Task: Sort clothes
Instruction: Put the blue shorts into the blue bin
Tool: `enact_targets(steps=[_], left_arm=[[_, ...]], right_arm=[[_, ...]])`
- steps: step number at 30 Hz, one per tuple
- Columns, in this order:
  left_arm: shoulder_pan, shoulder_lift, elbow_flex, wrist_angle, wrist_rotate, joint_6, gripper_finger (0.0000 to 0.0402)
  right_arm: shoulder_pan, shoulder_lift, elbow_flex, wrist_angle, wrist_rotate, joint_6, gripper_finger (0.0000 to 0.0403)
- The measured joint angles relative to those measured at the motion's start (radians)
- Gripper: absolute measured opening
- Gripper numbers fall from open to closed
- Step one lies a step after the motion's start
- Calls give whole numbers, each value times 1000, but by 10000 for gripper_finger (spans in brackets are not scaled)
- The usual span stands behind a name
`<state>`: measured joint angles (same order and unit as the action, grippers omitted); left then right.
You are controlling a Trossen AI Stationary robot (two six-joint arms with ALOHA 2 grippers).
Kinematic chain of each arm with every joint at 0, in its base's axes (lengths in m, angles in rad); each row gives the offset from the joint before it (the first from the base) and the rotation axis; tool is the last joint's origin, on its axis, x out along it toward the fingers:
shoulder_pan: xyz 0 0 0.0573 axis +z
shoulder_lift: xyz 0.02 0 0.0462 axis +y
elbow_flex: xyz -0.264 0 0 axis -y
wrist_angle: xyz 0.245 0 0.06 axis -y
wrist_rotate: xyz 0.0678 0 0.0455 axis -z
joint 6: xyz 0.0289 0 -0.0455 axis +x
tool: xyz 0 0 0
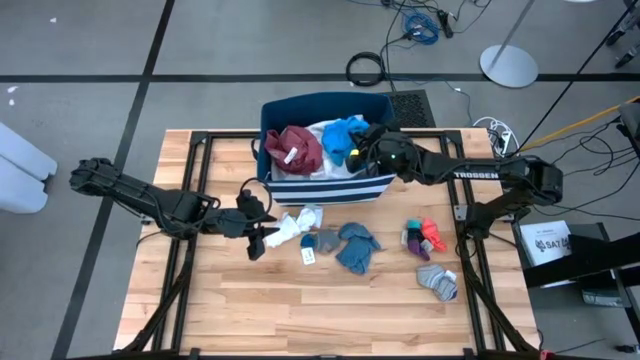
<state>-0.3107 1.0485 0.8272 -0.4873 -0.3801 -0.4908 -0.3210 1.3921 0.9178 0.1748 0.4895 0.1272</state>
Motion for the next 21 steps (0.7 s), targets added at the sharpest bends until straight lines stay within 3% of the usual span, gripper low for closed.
enact_targets(steps=[6,12,21], left_arm=[[0,0,0,0,-5,0,144],[0,0,0,0,-5,0,144],[0,0,0,0,-5,0,144]], right_arm=[[0,3,73,-91,-79,0,5],[11,3,140,-125,-77,-66,47],[-19,3,355,-575,-69,-93,131]])
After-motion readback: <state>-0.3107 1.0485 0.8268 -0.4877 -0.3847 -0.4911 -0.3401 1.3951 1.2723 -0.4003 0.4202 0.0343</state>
